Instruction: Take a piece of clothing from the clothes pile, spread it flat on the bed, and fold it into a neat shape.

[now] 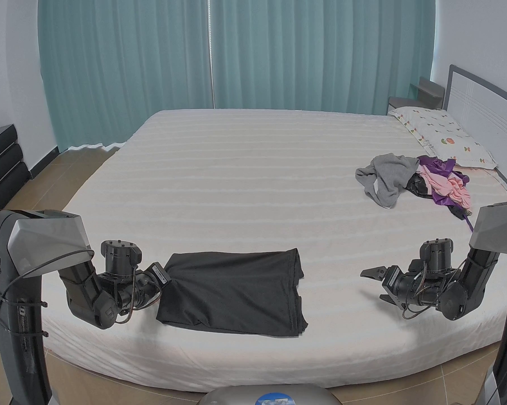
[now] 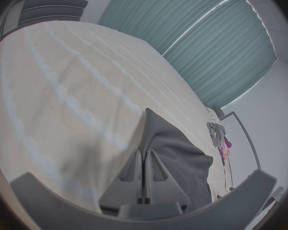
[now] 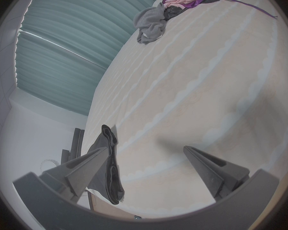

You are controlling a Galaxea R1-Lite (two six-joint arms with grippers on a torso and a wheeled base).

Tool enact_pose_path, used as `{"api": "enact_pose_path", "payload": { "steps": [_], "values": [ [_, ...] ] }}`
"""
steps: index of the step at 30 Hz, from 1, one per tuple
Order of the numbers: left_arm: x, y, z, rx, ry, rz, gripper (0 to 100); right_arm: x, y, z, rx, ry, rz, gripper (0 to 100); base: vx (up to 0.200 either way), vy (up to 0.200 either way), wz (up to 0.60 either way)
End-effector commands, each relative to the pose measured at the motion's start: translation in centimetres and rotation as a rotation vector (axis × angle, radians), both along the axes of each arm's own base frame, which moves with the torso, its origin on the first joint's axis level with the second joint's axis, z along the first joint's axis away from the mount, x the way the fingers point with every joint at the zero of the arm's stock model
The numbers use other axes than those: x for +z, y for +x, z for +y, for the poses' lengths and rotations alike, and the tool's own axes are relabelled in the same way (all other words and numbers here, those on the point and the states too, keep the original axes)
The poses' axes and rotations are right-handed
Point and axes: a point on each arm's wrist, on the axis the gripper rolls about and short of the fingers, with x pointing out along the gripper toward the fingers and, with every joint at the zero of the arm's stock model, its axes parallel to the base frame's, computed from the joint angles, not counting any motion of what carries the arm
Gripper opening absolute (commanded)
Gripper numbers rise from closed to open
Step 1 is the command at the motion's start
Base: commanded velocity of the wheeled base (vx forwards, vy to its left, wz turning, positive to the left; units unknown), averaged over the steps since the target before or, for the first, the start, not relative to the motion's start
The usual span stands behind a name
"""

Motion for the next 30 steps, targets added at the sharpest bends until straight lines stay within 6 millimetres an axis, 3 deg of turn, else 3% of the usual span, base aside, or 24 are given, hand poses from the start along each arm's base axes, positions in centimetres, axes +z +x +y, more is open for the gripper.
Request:
{"api": "enact_pose_path", "payload": {
  "steps": [1,11,27,28,30],
  "values": [
    [0.1,0.1,0.2,0.005,-0.002,-0.003,0,0.0,0.0,0.0,0.001,0.0,-0.001,100,0.0,0.2,0.0],
    [0.1,-0.1,0.2,0.002,-0.003,0.003,0,0.0,0.0,0.0,-0.001,-0.001,-0.003,100,0.0,0.2,0.0],
    [-0.3,-1.2,-0.3,-0.021,0.001,0.038,0,0.0,0.0,0.0,-0.001,-0.001,-0.003,100,0.0,0.0,0.0],
    [-0.3,-1.3,-0.4,-0.022,0.001,0.041,100,0.0,0.0,0.0,-0.001,-0.001,-0.003,100,0.0,0.0,0.0],
    [-0.5,-1.5,-0.4,-0.023,0.002,0.052,100,0.0,0.0,0.0,-0.001,-0.001,-0.003,100,0.0,0.0,0.0]
  ]
}}
